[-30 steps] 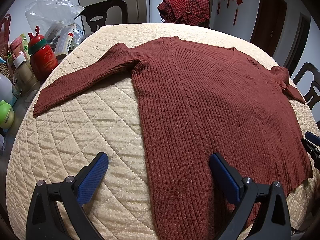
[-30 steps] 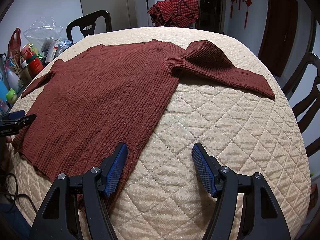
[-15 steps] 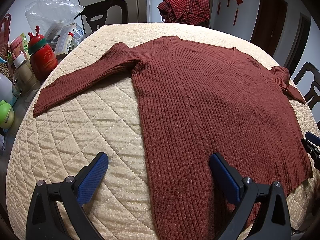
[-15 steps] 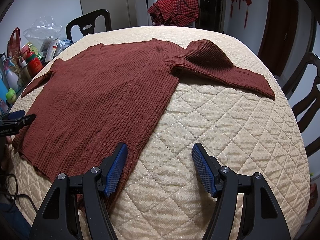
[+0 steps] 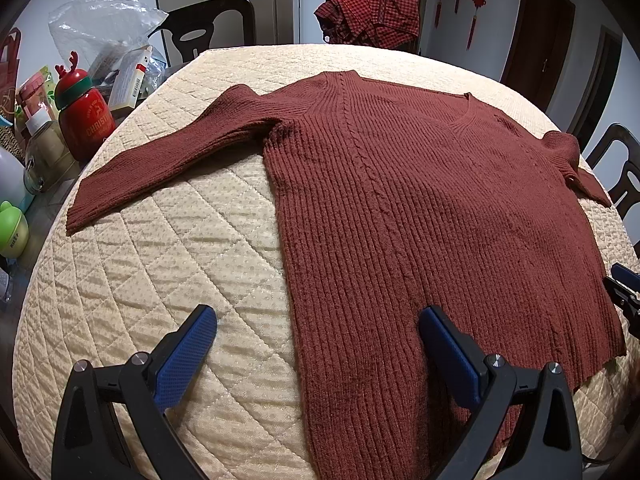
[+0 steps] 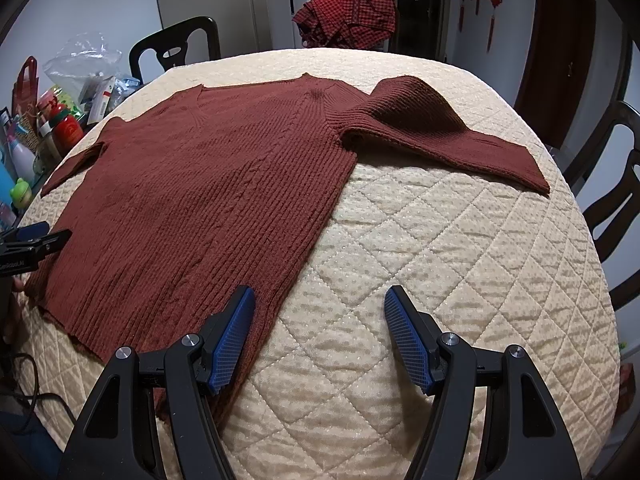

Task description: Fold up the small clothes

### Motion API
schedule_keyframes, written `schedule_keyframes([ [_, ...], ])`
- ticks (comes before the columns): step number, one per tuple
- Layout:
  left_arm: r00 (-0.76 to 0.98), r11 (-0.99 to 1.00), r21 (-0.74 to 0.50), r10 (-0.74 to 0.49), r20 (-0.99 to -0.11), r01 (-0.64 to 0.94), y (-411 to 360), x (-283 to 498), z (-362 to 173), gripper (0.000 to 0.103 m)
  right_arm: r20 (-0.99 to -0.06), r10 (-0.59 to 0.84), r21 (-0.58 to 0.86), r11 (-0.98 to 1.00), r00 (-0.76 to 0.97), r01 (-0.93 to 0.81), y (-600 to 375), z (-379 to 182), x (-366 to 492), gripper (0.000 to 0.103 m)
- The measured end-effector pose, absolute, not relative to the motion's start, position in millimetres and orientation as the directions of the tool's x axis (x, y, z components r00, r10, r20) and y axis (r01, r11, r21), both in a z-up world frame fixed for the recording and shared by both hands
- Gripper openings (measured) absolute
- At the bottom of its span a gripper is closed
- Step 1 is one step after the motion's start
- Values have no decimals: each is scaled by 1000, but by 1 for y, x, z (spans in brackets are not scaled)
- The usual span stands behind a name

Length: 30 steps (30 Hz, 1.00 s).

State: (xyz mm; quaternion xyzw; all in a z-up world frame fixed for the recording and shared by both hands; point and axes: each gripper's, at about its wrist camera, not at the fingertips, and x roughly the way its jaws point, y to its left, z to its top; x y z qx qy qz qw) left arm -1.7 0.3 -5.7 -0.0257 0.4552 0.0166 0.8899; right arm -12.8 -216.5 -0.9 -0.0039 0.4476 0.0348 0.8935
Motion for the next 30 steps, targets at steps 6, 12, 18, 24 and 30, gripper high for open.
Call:
schedule_keyframes([
  [6, 587, 998, -29, 9, -809, -56, -1, -2, -6, 103, -805, 62, 28, 997, 590, -67, -217, 0, -10, 68],
  [12, 587, 998, -28, 9, -809, -55, 0, -1, -5, 103, -811, 73, 35, 996, 581, -77, -219, 0, -9, 68],
  [18, 585, 998, -27, 7, -811, -50, 0, -1, -4, 103, -817, 72, 31, 996, 573, -81, -219, 1, -9, 68],
  [24, 585, 999, -25, 6, -811, -46, 1, 1, -3, 103, -817, 80, 43, 996, 572, -78, -220, 1, -8, 68],
  [30, 577, 998, -31, 3, -817, -50, 2, 4, -2, 103, -819, 83, 48, 996, 568, -75, -222, 3, -8, 68],
])
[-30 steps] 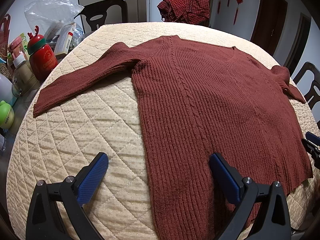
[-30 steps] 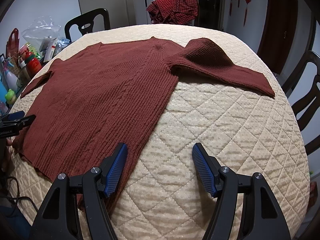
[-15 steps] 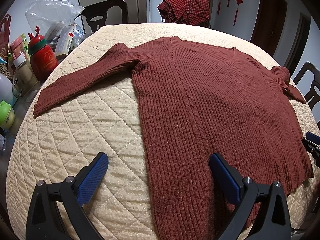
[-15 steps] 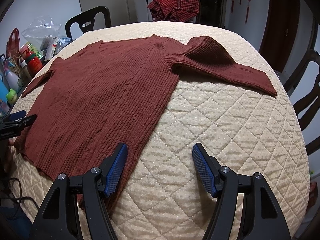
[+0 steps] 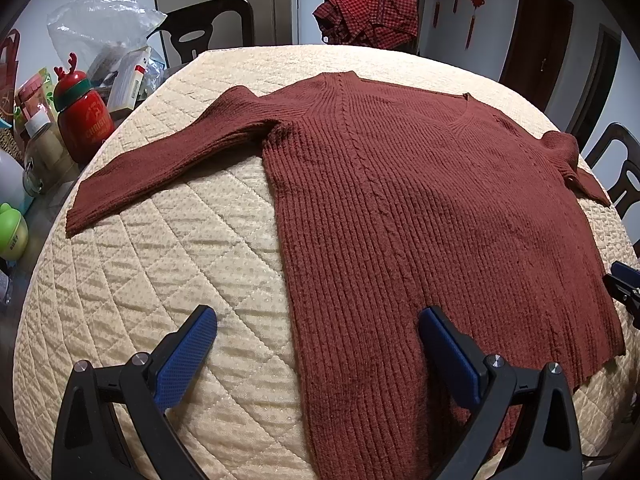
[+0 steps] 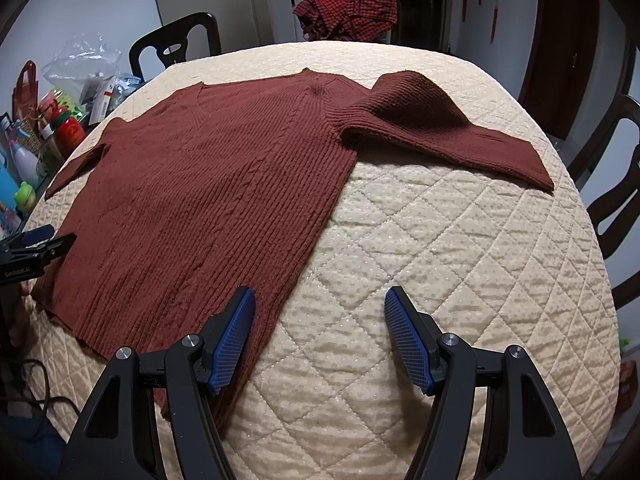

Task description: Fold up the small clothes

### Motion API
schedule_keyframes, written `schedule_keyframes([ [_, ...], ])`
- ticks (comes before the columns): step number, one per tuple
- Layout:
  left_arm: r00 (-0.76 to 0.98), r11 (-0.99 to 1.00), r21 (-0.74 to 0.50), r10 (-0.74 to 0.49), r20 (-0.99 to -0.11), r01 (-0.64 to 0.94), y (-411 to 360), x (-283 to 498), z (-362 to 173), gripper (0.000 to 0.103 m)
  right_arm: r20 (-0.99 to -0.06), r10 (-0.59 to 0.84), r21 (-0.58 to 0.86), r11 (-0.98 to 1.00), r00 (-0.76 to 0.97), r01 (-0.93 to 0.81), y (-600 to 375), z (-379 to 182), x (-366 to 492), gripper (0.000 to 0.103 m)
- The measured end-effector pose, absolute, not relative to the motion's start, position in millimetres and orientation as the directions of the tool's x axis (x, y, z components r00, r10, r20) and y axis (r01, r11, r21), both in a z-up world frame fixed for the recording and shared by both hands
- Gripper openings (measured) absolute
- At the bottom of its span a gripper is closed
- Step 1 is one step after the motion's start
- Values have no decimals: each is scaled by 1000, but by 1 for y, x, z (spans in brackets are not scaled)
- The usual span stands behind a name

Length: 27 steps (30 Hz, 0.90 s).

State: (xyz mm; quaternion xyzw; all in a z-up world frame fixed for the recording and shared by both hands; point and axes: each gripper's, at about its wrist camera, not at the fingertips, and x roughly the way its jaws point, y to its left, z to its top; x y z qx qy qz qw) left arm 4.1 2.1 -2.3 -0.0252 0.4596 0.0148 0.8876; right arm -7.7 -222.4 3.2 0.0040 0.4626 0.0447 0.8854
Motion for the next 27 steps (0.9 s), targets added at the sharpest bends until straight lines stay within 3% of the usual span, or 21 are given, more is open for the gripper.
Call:
schedule_keyframes([
  [11, 586, 998, -31, 9, -810, -59, 8, 11, 2, 102, -798, 94, 51, 995, 595, -89, -220, 17, -2, 68],
  [27, 632, 987, 15, 115, -766, -161, 47, 26, 18, 102, -767, 148, 43, 983, 625, -179, -185, 25, 36, 68],
])
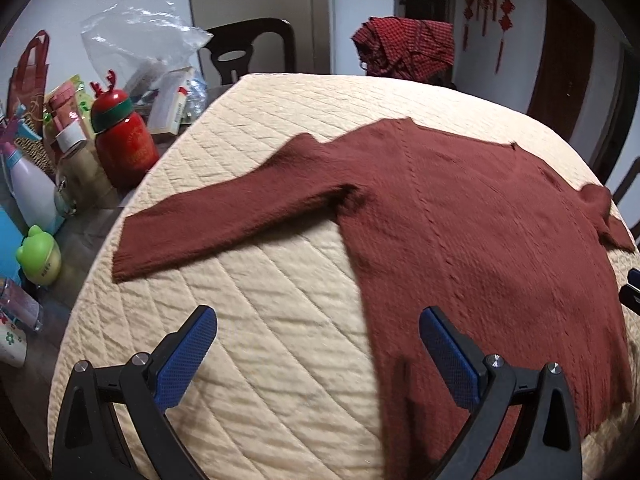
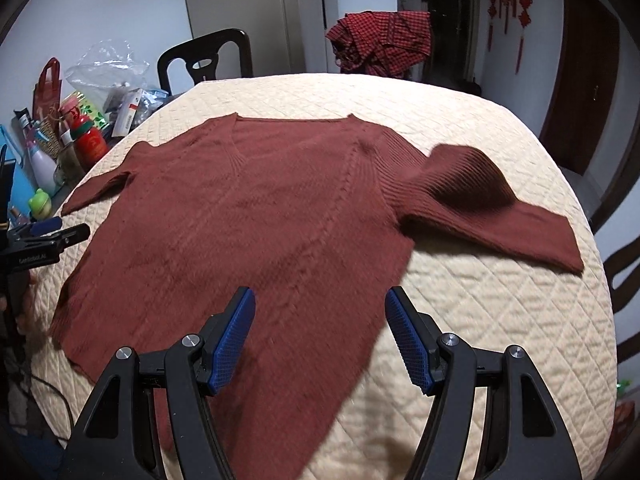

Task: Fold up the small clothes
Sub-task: 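Grasp the sweater sleeve nearest the left gripper and lift it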

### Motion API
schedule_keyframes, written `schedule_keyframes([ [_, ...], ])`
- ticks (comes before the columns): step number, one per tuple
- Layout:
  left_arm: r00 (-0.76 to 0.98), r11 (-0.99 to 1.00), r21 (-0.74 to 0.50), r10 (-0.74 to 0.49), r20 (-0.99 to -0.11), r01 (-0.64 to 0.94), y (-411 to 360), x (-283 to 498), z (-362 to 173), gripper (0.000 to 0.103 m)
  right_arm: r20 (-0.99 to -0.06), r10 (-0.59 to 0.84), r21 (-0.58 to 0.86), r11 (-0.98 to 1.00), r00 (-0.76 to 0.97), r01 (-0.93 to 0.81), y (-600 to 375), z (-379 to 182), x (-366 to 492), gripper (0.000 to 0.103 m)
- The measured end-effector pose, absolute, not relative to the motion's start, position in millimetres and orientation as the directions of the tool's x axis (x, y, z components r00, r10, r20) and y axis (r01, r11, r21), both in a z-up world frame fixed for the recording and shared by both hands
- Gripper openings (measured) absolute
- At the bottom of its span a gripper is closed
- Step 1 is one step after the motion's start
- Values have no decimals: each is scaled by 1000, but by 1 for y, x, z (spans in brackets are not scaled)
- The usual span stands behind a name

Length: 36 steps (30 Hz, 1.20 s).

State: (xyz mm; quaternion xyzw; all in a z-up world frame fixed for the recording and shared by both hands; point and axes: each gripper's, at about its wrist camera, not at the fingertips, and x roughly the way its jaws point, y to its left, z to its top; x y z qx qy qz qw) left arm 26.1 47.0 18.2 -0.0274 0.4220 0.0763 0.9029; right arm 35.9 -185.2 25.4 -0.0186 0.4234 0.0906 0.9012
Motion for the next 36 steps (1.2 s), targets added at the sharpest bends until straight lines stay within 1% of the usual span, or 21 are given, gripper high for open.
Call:
schedule_keyframes([
  [8, 608, 953, 16, 206, -767, -303, 92, 33, 11, 101, -777, 179, 39, 971, 604, -237, -166, 21, 54, 68],
  [12, 594, 926, -12, 232, -770, -377, 121, 34, 8, 100, -780, 186, 34, 966, 597, -255, -160, 20, 61, 68],
  [19, 584, 872, -123, 205, -786, -473, 160, 32, -3, 99, -786, 191, 29, 962, 588, -273, -152, 18, 67, 68],
  [23, 582, 857, -126, 224, -782, -499, 168, 37, -4, 98, -791, 187, 24, 961, 583, -276, -150, 17, 70, 68],
  [29, 570, 850, -103, 252, -782, -517, 174, 51, -6, 88, -791, 189, 30, 962, 581, -271, -150, 16, 73, 68],
  [30, 567, 847, -94, 264, -780, -524, 174, 52, -5, 83, -791, 189, 32, 962, 581, -270, -150, 15, 73, 68],
  [33, 553, 840, -61, 299, -777, -540, 177, 57, -4, 66, -791, 192, 38, 963, 581, -266, -153, 15, 73, 68],
  [34, 552, 838, -52, 310, -774, -542, 177, 59, -3, 54, -791, 194, 42, 963, 581, -265, -154, 14, 73, 68],
  [35, 555, 839, -45, 317, -769, -542, 178, 60, -3, 47, -790, 196, 45, 963, 581, -264, -155, 14, 72, 68],
  [36, 554, 840, -35, 325, -767, -542, 178, 63, -2, 36, -789, 198, 48, 963, 581, -264, -155, 14, 72, 68],
])
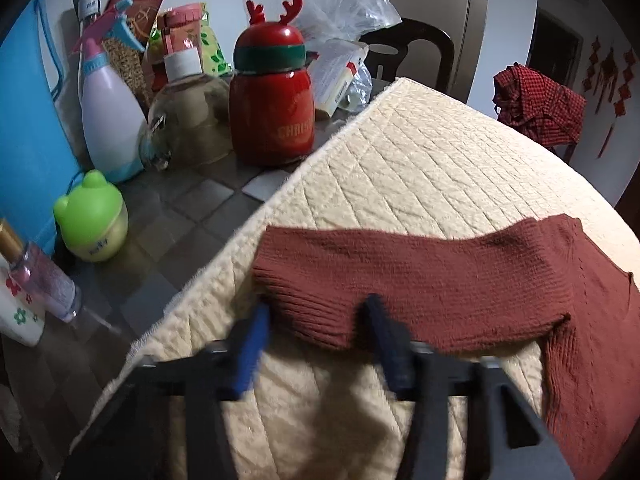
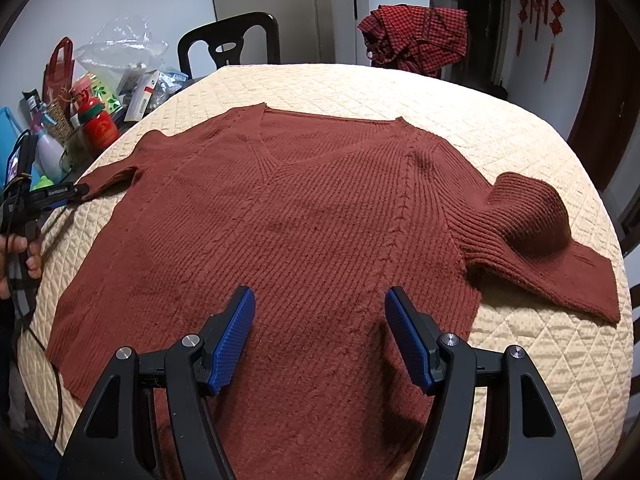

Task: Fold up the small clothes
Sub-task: 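Grasp the sweater sleeve nearest the left gripper and lift it, then fold the held sleeve across the sweater body and open the left gripper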

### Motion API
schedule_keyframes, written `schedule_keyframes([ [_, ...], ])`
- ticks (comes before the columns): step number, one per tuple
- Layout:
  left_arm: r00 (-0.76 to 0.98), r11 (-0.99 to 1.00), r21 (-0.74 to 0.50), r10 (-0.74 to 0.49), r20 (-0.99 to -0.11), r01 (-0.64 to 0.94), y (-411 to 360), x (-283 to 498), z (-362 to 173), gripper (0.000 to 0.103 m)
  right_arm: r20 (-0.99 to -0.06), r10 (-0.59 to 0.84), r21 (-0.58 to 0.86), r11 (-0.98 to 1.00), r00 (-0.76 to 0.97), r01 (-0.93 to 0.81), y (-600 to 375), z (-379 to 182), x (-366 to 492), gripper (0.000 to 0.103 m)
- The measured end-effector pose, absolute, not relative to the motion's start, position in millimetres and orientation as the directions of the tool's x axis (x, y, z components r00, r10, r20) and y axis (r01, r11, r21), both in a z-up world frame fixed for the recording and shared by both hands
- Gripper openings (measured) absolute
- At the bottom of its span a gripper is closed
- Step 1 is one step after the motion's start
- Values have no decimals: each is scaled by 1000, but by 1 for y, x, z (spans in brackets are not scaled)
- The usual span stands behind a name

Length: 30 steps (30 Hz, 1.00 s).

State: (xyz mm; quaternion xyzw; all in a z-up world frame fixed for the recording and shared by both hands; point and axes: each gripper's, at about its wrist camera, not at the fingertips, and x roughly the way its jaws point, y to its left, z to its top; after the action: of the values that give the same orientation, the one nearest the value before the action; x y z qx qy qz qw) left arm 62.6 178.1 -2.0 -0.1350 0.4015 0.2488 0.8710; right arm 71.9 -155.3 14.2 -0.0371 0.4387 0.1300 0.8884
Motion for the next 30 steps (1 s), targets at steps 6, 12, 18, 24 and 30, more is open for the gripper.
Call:
schedule_keyframes([
  [6, 590, 871, 13, 344, -731, -491, 159, 73, 14, 15, -784, 205, 60, 964, 585, -258, -161, 15, 70, 68],
  [12, 721, 938, -57, 224, -656, -343, 121, 88, 53, 13, -778, 205, 69, 968, 594, -243, -166, 16, 69, 68],
  [18, 808, 981, -131, 38, -588, -141, 70, 108, 84, 13, -769, 202, 76, 971, 606, -227, -171, 19, 66, 68],
  [24, 820, 985, -163, -53, -570, -49, 44, 119, 98, 12, -770, 200, 90, 974, 605, -208, -179, 16, 64, 68],
  [30, 770, 970, -214, -223, -597, 115, -11, 140, 85, 13, -763, 213, 129, 975, 610, -180, -189, 19, 65, 68],
])
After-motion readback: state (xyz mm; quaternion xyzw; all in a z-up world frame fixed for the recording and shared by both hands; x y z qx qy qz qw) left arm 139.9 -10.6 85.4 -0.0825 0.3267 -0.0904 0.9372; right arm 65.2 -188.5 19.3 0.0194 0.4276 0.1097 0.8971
